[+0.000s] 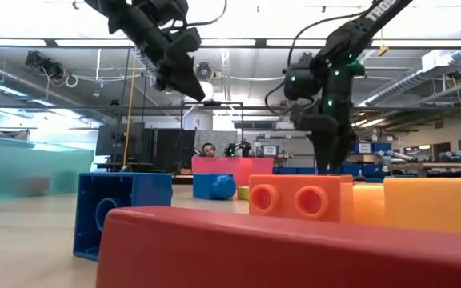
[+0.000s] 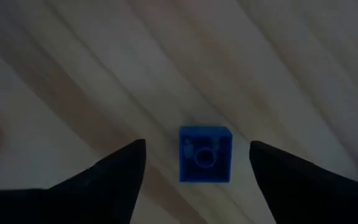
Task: Sort blocks by size
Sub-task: Put the blue 4 studded building block into the teal bin
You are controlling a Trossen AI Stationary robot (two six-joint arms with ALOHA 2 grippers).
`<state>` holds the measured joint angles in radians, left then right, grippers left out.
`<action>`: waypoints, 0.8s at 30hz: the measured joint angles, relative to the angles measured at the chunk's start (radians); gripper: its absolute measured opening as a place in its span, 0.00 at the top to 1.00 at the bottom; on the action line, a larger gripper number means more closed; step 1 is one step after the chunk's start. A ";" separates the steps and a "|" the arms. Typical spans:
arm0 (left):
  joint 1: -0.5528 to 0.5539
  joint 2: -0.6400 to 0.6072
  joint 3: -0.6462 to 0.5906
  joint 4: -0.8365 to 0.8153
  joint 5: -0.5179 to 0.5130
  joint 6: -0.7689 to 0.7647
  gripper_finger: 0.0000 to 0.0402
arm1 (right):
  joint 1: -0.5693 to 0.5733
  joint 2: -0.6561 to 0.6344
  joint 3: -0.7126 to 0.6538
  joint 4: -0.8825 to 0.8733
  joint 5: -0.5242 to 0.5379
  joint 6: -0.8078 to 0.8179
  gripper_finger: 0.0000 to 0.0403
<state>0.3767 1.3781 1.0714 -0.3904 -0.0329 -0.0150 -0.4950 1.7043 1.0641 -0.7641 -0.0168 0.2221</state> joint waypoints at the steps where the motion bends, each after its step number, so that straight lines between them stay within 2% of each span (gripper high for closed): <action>1: 0.000 0.000 0.000 0.004 0.001 -0.014 0.80 | 0.000 0.011 0.000 -0.001 0.000 -0.013 0.24; 5: 0.002 0.003 0.000 0.019 -0.001 -0.048 0.80 | 0.000 0.054 0.000 -0.003 0.021 -0.044 0.24; 9: 0.001 0.003 0.000 0.058 0.000 -0.049 0.80 | -0.001 0.095 0.000 -0.007 0.042 -0.067 0.28; 13: 0.001 0.003 0.000 0.095 -0.001 -0.049 0.80 | -0.007 0.122 0.003 -0.006 0.030 -0.070 0.38; 18: 0.001 0.003 0.000 0.123 0.000 -0.035 0.80 | -0.006 0.121 0.003 -0.004 0.010 -0.075 0.62; 22: -0.002 0.011 0.000 0.158 0.000 0.068 0.80 | -0.007 0.068 -0.006 -0.023 0.003 -0.054 0.63; 24: -0.009 0.023 0.000 0.182 0.000 0.087 0.80 | -0.008 0.008 -0.006 0.014 -0.035 -0.015 0.63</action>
<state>0.3680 1.4014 1.0714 -0.2080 -0.0327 0.0719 -0.5029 1.7125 1.0583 -0.7500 -0.0516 0.2070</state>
